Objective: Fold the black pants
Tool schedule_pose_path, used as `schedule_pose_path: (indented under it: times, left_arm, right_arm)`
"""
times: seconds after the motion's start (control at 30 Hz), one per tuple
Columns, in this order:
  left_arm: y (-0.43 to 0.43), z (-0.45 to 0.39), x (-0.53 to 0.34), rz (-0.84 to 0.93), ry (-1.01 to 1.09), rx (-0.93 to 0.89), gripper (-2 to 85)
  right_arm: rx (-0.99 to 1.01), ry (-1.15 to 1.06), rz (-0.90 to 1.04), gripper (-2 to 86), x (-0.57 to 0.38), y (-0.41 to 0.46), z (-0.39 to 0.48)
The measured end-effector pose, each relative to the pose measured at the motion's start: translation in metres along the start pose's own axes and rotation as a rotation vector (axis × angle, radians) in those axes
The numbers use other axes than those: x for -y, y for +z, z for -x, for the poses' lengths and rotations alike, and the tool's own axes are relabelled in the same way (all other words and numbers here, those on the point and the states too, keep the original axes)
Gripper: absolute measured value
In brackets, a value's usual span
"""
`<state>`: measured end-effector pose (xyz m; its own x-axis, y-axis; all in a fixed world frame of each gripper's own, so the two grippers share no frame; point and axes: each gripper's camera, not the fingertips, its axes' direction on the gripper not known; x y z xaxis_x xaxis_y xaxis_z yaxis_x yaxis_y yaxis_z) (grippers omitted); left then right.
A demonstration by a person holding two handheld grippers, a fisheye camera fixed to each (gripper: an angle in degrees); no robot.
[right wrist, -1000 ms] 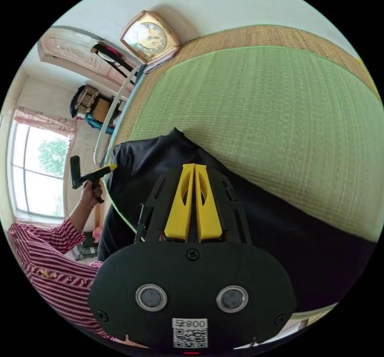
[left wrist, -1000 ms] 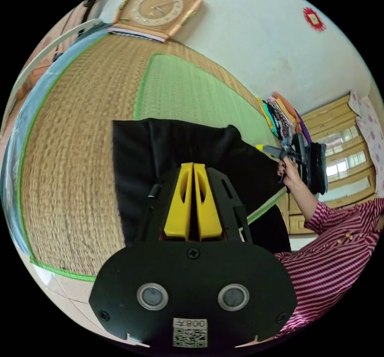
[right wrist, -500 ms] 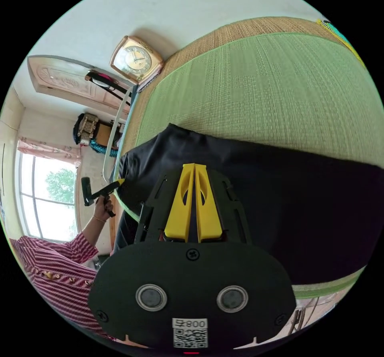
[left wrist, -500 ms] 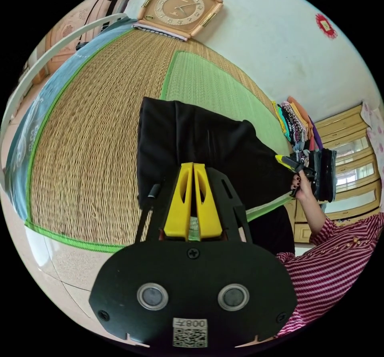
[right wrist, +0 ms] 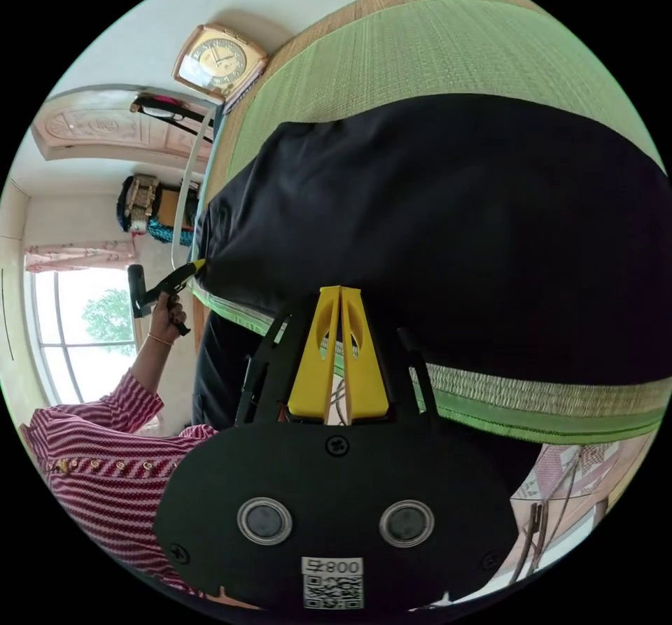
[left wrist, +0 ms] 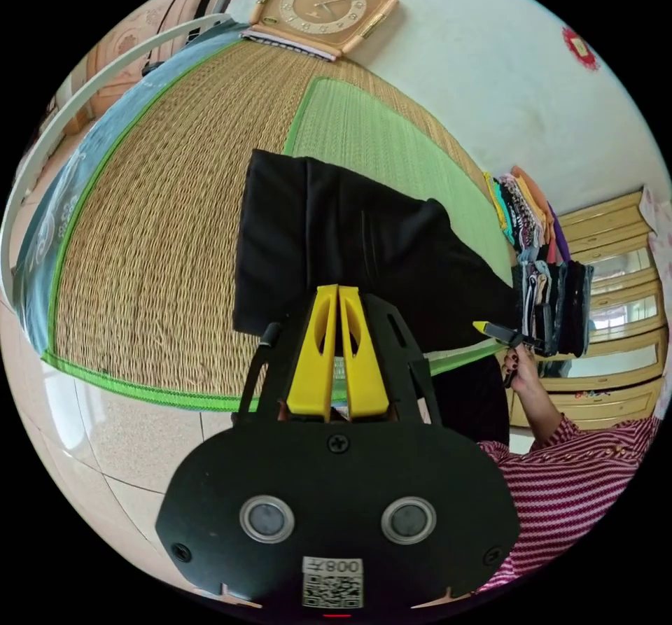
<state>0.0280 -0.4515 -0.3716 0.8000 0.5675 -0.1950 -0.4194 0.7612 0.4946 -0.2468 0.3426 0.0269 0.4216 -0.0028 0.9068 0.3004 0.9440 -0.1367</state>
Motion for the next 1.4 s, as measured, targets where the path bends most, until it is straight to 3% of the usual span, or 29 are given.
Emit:
schedule_pose_path:
  times: [0.17, 0.4, 0.57, 0.63, 0.7, 0.93, 1.1, 1.4]
  left_arm:
    - [0.034, -0.051, 0.016, 0.054, 0.145, -0.048, 0.2]
    - [0.143, -0.176, 0.048, 0.268, 0.434, -0.156, 1.0]
    - [0.221, -0.255, 0.059, 0.396, 0.594, -0.131, 1.3]
    - [0.261, -0.274, 0.057, 0.513, 0.62, -0.059, 1.4]
    - [0.273, -0.283, 0.059, 0.497, 0.621, -0.042, 1.4]
    - [0.321, -0.35, 0.08, 0.525, 0.728, -0.153, 2.5]
    - [0.371, -0.407, 0.094, 0.556, 0.809, -0.189, 3.0]
    - [0.464, -0.518, 0.101, 0.652, 1.0, -0.186, 4.0]
  right_arm:
    - [0.005, 0.092, -0.121, 0.0, -0.031, -0.052, -0.046]
    - [0.057, 0.274, -0.373, 0.0, -0.083, -0.141, -0.143]
    - [-0.031, 0.302, -0.316, 0.0, -0.085, -0.149, -0.18]
    - [0.04, 0.293, -0.368, 0.0, -0.098, -0.15, -0.191]
    - [0.095, 0.31, -0.398, 0.1, -0.112, -0.158, -0.203]
    - [0.012, 0.452, -0.623, 1.9, -0.175, -0.222, -0.258]
    - [-0.018, 0.602, -0.745, 7.8, -0.215, -0.262, -0.312]
    - [0.055, 0.581, -0.753, 10.9, -0.204, -0.274, -0.352]
